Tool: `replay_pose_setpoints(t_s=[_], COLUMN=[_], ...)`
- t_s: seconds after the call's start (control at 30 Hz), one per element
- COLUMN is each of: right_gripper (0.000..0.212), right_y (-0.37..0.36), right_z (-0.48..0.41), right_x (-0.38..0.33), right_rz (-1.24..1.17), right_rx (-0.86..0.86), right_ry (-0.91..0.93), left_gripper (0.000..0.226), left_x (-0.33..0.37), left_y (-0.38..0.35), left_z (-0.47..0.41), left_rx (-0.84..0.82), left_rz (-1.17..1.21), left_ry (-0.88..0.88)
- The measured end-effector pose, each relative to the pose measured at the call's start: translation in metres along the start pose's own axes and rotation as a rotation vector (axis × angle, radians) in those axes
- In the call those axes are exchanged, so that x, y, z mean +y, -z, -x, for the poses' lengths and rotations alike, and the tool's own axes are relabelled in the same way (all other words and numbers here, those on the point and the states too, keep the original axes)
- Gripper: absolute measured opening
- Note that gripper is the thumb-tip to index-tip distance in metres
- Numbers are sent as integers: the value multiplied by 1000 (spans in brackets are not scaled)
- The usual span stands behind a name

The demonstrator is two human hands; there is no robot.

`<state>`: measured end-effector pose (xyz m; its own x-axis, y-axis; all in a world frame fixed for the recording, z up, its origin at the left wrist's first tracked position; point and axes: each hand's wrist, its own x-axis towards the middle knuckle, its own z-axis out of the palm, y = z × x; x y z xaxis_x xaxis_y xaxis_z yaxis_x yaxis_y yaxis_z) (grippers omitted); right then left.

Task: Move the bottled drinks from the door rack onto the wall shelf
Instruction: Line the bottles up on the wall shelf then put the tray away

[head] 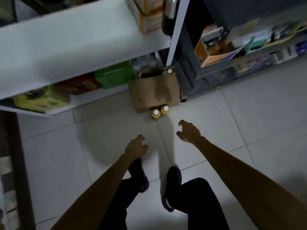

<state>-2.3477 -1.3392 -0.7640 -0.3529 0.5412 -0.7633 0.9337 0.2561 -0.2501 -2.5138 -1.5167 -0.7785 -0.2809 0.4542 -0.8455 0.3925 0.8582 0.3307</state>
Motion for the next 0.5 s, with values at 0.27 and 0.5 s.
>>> replay_pose_setpoints(t_s=[0.27,0.5], right_gripper=[55,76], right_y=[-85,-113], right_z=[-196,-298], right_x=[38,38], right_rz=[-127,-142], right_rx=[197,290], right_ry=[-23,146], left_gripper=[80,85], left_x=[0,20], left_y=[-53,-93], left_z=[-228,-339], left_rx=[79,467], left_rz=[156,389], left_ry=[-33,-179])
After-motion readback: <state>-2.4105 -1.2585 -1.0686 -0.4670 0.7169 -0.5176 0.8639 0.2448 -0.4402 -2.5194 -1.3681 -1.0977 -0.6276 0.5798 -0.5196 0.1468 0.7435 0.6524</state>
